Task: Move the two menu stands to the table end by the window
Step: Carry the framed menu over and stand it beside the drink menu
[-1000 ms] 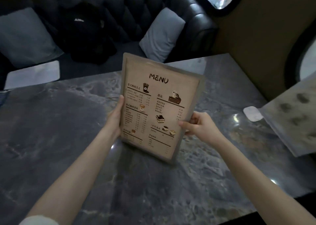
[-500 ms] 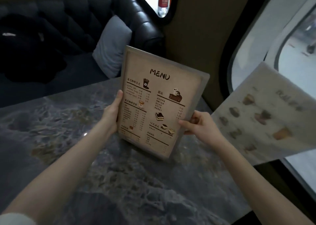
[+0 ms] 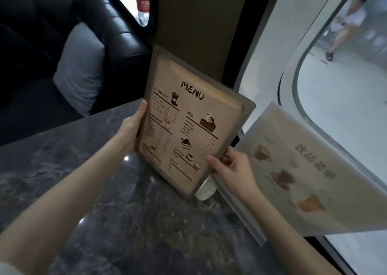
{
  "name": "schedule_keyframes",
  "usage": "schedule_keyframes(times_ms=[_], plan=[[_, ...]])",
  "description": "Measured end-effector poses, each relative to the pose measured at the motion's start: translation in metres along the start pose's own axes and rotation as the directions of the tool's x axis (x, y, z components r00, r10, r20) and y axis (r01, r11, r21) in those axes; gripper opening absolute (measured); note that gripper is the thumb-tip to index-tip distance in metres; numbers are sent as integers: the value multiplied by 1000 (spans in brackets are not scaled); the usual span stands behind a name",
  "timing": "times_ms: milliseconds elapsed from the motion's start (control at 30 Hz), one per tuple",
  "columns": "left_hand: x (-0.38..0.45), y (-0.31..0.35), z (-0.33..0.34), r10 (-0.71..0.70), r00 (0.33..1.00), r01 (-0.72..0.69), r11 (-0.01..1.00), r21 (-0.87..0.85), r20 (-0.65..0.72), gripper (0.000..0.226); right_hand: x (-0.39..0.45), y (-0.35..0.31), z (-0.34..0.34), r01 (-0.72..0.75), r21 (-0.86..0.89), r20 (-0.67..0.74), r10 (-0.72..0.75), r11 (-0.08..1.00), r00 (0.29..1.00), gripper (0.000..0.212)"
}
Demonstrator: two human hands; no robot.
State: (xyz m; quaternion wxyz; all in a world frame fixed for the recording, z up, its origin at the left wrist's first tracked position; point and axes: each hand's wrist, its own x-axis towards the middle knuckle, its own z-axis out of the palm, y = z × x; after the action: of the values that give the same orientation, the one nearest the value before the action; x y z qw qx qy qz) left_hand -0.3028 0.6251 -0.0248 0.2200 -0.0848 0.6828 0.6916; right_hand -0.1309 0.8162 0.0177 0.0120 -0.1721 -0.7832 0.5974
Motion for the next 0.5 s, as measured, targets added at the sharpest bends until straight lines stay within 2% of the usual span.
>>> schedule_keyframes(times_ms=[133, 233, 500], plan=[[27, 9, 17, 40, 997, -41, 999, 11, 59, 51, 11, 7, 2, -21, 42, -89, 25, 999, 996, 21], [41, 13, 24, 75, 993, -77, 997, 14, 87, 46, 16, 12, 6, 25, 24, -128, -21, 999, 992, 27], [69, 8, 31, 113, 981, -123, 990, 61, 157, 60, 27, 21, 13, 100, -42, -142, -105, 994, 984, 29]])
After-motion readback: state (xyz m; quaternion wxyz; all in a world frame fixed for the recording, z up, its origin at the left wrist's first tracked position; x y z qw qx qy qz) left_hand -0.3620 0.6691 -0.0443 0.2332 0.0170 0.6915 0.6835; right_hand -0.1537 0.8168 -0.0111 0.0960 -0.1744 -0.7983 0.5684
